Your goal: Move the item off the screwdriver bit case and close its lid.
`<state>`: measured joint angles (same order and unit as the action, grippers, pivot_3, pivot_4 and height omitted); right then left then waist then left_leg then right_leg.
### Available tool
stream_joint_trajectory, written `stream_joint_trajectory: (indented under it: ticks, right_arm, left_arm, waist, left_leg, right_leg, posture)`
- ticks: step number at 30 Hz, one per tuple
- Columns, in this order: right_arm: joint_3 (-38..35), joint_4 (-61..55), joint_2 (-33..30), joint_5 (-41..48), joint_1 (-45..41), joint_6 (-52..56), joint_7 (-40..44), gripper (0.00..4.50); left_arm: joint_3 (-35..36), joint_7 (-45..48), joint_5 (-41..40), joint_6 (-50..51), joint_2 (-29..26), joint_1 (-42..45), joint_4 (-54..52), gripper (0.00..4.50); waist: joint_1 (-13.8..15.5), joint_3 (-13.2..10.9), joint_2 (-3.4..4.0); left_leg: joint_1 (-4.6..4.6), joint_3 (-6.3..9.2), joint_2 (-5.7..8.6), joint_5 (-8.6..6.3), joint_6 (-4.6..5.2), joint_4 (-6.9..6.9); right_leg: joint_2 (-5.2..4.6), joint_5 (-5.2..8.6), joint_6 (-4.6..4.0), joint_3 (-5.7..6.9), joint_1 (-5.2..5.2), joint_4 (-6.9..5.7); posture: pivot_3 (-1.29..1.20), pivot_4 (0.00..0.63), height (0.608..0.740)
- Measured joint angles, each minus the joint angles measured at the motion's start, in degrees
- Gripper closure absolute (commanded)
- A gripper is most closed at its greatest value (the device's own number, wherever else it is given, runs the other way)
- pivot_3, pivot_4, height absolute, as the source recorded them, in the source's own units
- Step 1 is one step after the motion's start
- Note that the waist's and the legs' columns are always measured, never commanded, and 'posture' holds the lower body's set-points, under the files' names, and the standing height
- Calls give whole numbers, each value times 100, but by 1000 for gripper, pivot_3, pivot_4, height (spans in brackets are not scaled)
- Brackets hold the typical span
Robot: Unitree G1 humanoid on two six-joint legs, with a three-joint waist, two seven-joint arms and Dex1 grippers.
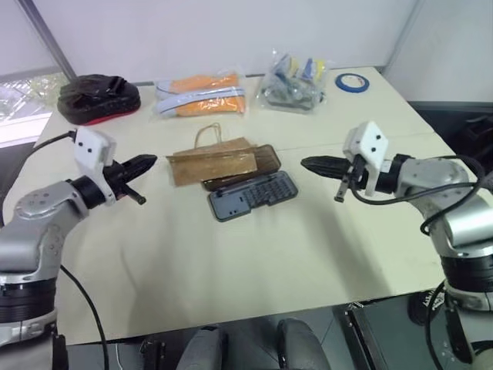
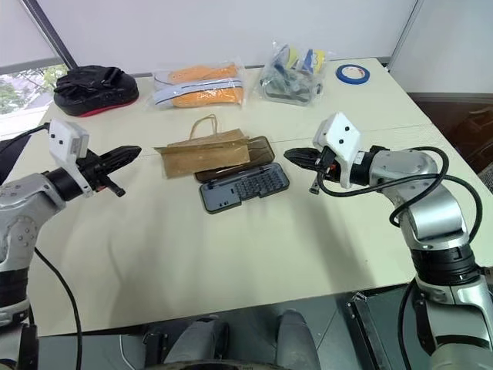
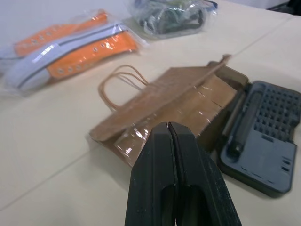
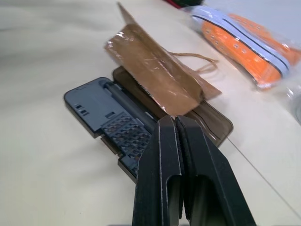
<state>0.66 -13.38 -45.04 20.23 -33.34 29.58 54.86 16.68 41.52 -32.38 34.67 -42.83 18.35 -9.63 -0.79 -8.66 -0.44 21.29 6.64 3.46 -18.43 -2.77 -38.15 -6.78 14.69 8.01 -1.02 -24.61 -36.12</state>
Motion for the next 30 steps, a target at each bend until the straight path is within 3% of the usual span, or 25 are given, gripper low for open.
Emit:
stream_joint_trajectory:
  ticks: [30]
  right_arm:
    - [131, 30, 132, -149, -43, -23, -3, 4444]
  left_arm:
    - [-22, -327, -199, 128, 378, -117, -301, 4500]
  waist:
    - [5, 0, 0]
  left_leg:
    - [4, 1, 0, 0, 0, 0]
  right_leg:
    - [-2, 0, 0, -2, -6, -1]
  posture:
    - [0, 150, 740]
